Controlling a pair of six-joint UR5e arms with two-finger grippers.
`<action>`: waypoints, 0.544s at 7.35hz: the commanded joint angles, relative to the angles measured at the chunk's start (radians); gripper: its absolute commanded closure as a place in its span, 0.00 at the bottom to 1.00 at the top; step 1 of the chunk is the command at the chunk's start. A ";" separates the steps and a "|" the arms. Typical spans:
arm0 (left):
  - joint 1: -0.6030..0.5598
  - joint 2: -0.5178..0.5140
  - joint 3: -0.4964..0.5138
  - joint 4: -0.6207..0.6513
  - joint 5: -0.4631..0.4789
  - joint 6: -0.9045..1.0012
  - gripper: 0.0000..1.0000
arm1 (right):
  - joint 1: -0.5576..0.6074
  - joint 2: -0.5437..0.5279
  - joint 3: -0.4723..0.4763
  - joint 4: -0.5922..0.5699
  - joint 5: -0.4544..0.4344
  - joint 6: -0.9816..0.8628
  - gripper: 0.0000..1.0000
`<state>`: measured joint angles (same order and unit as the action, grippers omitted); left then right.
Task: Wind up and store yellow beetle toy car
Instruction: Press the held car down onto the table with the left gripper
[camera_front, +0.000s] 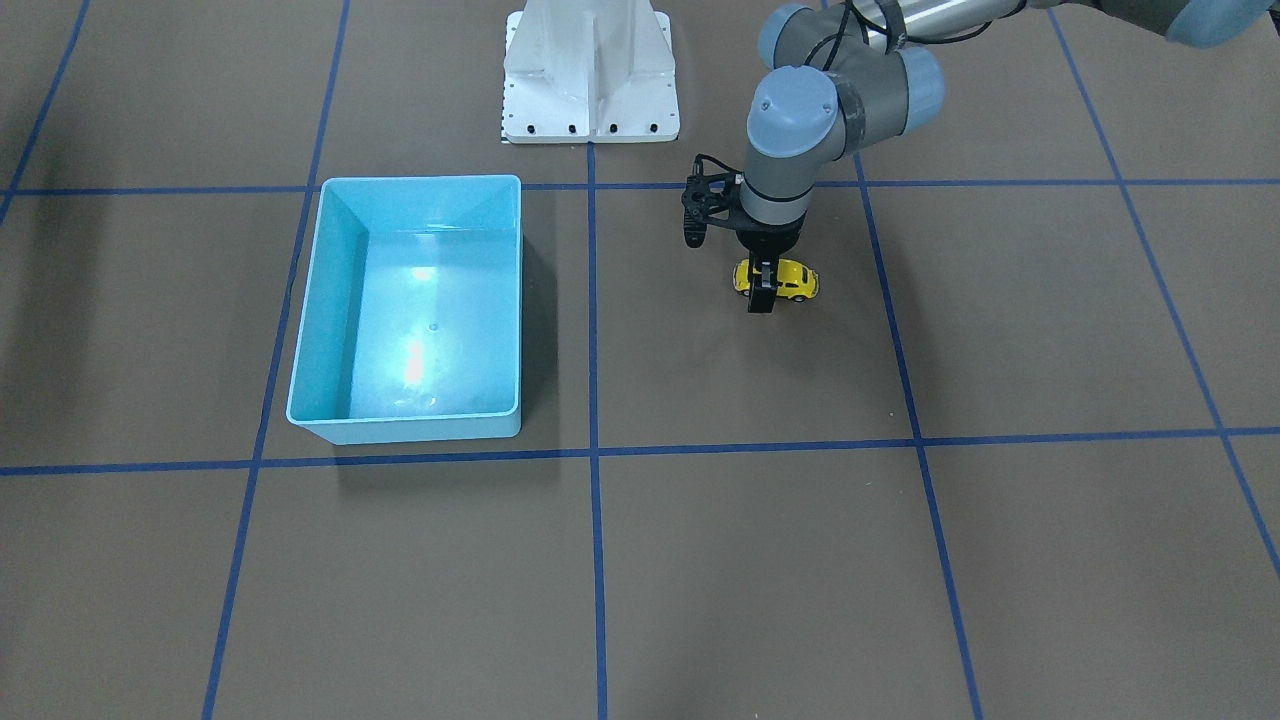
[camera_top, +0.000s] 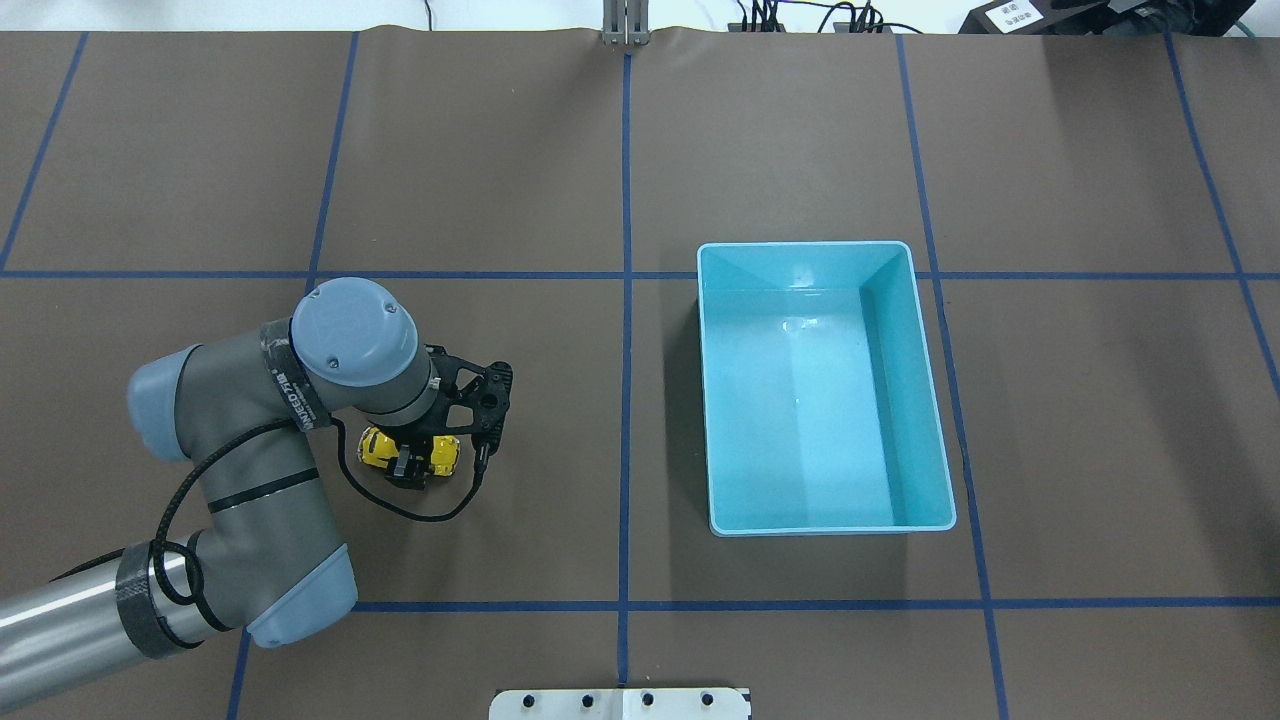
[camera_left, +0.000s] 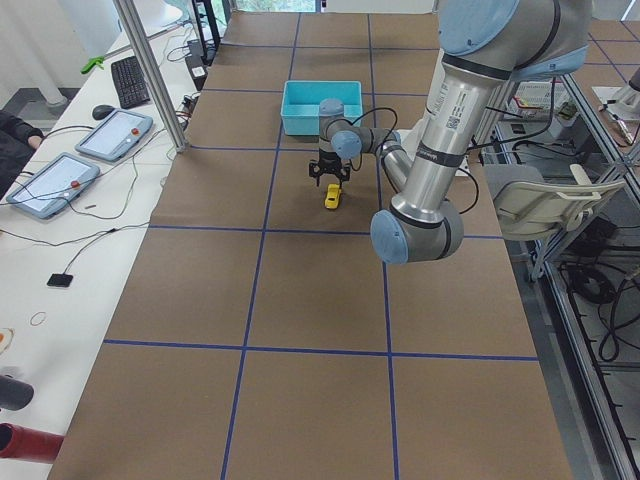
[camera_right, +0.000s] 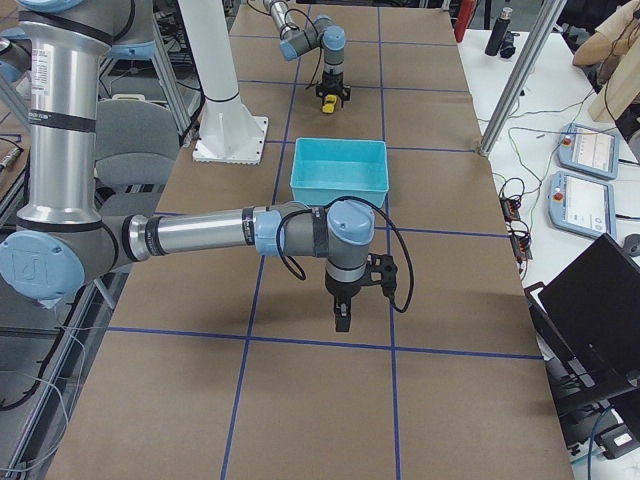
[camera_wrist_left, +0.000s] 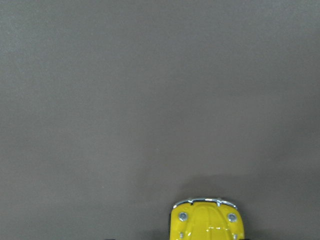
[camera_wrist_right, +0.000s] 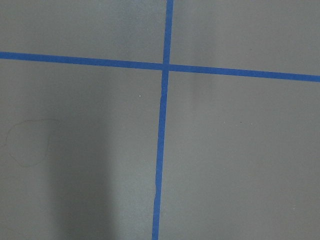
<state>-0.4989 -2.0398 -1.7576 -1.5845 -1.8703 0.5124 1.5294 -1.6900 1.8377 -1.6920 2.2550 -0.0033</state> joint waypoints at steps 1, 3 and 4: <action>0.002 0.007 0.003 0.000 -0.003 0.002 0.14 | 0.000 0.003 0.000 0.000 0.000 0.000 0.00; 0.005 0.015 0.000 -0.002 -0.006 0.005 0.14 | 0.000 0.004 0.000 0.000 0.002 0.000 0.00; 0.006 0.015 0.000 -0.002 -0.006 0.008 0.14 | 0.000 0.004 0.000 0.000 0.002 0.000 0.00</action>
<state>-0.4940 -2.0261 -1.7571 -1.5859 -1.8752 0.5172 1.5294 -1.6865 1.8377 -1.6924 2.2559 -0.0035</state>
